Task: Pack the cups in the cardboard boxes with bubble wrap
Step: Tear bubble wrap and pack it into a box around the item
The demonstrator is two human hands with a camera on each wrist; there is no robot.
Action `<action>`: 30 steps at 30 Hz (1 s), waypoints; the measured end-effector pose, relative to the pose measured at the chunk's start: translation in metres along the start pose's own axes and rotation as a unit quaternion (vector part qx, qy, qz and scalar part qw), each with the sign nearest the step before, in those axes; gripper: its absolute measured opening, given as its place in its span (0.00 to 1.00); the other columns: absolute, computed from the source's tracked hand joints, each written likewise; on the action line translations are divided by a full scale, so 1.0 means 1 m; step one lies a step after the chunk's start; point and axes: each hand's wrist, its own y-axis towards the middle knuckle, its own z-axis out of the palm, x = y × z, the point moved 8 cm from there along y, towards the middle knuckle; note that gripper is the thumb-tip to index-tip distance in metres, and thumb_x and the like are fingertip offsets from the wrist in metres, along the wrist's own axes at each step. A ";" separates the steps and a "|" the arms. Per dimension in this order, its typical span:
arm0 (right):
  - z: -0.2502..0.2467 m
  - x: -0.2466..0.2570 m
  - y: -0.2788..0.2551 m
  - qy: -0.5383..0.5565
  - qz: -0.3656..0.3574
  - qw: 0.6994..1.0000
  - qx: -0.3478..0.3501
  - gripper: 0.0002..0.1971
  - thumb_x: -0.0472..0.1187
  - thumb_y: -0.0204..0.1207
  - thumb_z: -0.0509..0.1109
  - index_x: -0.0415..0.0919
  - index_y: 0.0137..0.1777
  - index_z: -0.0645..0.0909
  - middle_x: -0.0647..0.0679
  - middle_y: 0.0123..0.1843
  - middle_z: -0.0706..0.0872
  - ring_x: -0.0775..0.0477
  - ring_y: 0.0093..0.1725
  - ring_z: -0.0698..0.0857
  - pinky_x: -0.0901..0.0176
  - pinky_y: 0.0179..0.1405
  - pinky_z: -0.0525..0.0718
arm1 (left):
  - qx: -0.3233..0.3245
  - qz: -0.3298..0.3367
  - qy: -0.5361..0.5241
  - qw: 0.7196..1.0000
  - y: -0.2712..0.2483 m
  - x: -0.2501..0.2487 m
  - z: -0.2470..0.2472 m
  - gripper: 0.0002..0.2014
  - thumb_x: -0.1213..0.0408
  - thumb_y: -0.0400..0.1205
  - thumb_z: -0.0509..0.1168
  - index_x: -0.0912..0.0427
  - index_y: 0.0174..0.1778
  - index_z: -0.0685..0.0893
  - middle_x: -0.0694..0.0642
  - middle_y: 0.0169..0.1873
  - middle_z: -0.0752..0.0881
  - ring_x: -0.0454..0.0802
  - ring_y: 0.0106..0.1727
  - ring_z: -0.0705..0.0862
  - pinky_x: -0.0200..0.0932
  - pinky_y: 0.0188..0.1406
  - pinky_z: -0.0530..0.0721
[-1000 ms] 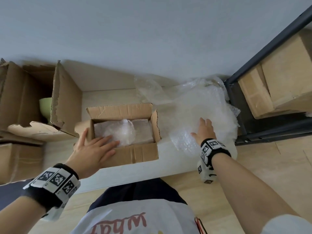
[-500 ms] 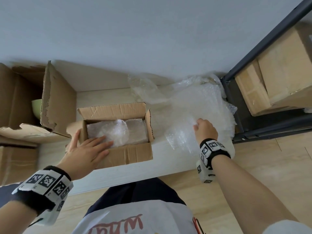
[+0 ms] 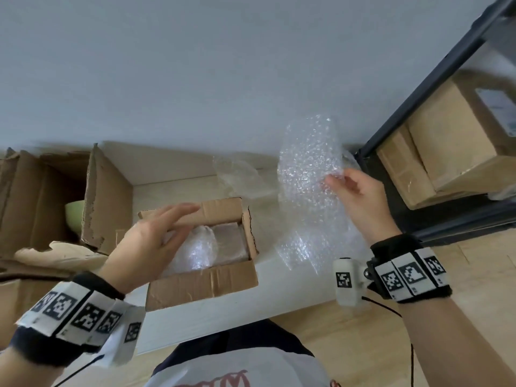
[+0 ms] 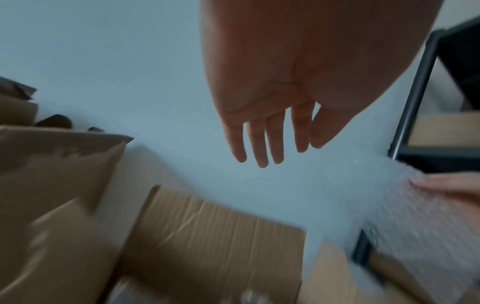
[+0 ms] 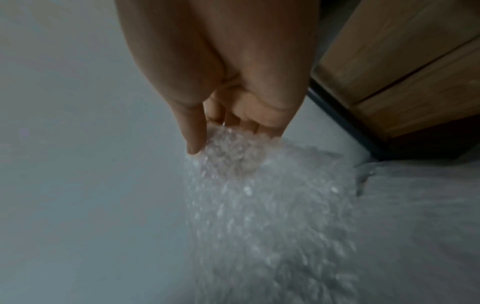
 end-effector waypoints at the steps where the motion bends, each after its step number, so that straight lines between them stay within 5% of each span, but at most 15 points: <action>1: 0.009 0.011 0.000 0.018 -0.003 0.999 0.030 0.09 0.40 0.77 0.71 0.38 0.54 0.85 0.45 0.50 0.89 0.53 0.50 0.87 0.68 0.54 0.83 | -0.018 0.008 -0.020 1.000 0.010 -0.007 -0.012 0.16 0.64 0.84 0.60 0.47 0.67 0.79 0.40 0.60 0.80 0.39 0.57 0.81 0.31 0.55 0.75; 3: 0.031 0.031 -0.003 0.058 -0.005 0.994 0.094 0.08 0.39 0.77 0.70 0.40 0.54 0.86 0.44 0.52 0.90 0.47 0.55 0.87 0.58 0.58 0.84 | -0.058 0.017 -0.051 0.997 0.028 -0.017 -0.035 0.17 0.67 0.85 0.57 0.46 0.68 0.78 0.42 0.57 0.82 0.35 0.56 0.79 0.20 0.54 0.72; 5: 0.052 0.047 -0.007 0.074 -0.022 0.985 0.153 0.07 0.36 0.78 0.69 0.41 0.53 0.85 0.48 0.51 0.90 0.52 0.54 0.88 0.62 0.57 0.84 | -0.083 0.011 -0.071 0.994 0.043 -0.022 -0.055 0.19 0.69 0.86 0.55 0.45 0.70 0.76 0.44 0.58 0.81 0.34 0.59 0.78 0.17 0.55 0.69; 7: 0.071 0.060 -0.010 0.058 -0.045 0.977 0.201 0.07 0.34 0.78 0.68 0.42 0.52 0.85 0.51 0.50 0.90 0.57 0.52 0.87 0.68 0.55 0.82 | -0.074 0.020 -0.085 0.993 0.055 -0.028 -0.066 0.22 0.69 0.86 0.54 0.41 0.72 0.73 0.42 0.64 0.79 0.30 0.65 0.74 0.18 0.60 0.67; 10: 0.093 0.074 -0.014 0.006 -0.072 0.965 0.253 0.07 0.41 0.75 0.69 0.43 0.51 0.84 0.49 0.52 0.90 0.53 0.55 0.87 0.62 0.60 0.81 | -0.038 0.068 -0.059 0.995 0.062 -0.043 -0.074 0.25 0.73 0.86 0.54 0.41 0.74 0.69 0.44 0.71 0.74 0.32 0.73 0.69 0.26 0.70 0.65; 15: 0.113 0.083 -0.011 -0.039 -0.077 0.952 0.293 0.16 0.32 0.77 0.69 0.39 0.65 0.79 0.50 0.55 0.87 0.58 0.57 0.85 0.61 0.65 0.80 | 0.063 0.100 -0.099 0.988 0.057 -0.056 -0.069 0.26 0.75 0.85 0.57 0.44 0.74 0.70 0.42 0.68 0.79 0.32 0.67 0.76 0.25 0.67 0.70; 18: 0.123 0.090 -0.011 -0.027 -0.085 0.943 0.319 0.13 0.30 0.78 0.68 0.41 0.60 0.80 0.52 0.52 0.87 0.64 0.52 0.85 0.69 0.59 0.80 | 0.097 0.073 -0.115 0.986 0.053 -0.053 -0.068 0.23 0.73 0.82 0.63 0.45 0.69 0.75 0.45 0.63 0.83 0.37 0.61 0.82 0.28 0.62 0.76; 23: 0.130 0.093 -0.007 -0.015 -0.083 0.941 0.328 0.11 0.34 0.78 0.69 0.47 0.57 0.82 0.47 0.49 0.89 0.61 0.51 0.87 0.73 0.54 0.80 | 0.040 0.032 -0.151 0.987 0.049 -0.046 -0.083 0.12 0.76 0.80 0.64 0.56 0.51 0.87 0.52 0.45 0.90 0.44 0.47 0.88 0.36 0.49 0.84; 26: 0.127 0.086 -0.004 0.040 -0.047 0.940 0.335 0.15 0.44 0.76 0.68 0.45 0.62 0.82 0.48 0.50 0.90 0.53 0.55 0.88 0.65 0.60 0.81 | 0.004 0.036 -0.215 0.976 0.047 -0.044 -0.100 0.08 0.76 0.80 0.67 0.65 0.53 0.84 0.60 0.46 0.89 0.47 0.47 0.88 0.35 0.45 0.84; 30: 0.131 0.070 -0.003 0.081 0.014 0.928 0.363 0.21 0.56 0.72 0.69 0.51 0.63 0.82 0.47 0.60 0.87 0.51 0.61 0.84 0.59 0.61 0.80 | -0.015 0.018 -0.238 0.971 0.043 -0.035 -0.113 0.11 0.77 0.79 0.67 0.58 0.53 0.83 0.59 0.46 0.89 0.49 0.44 0.89 0.39 0.41 0.87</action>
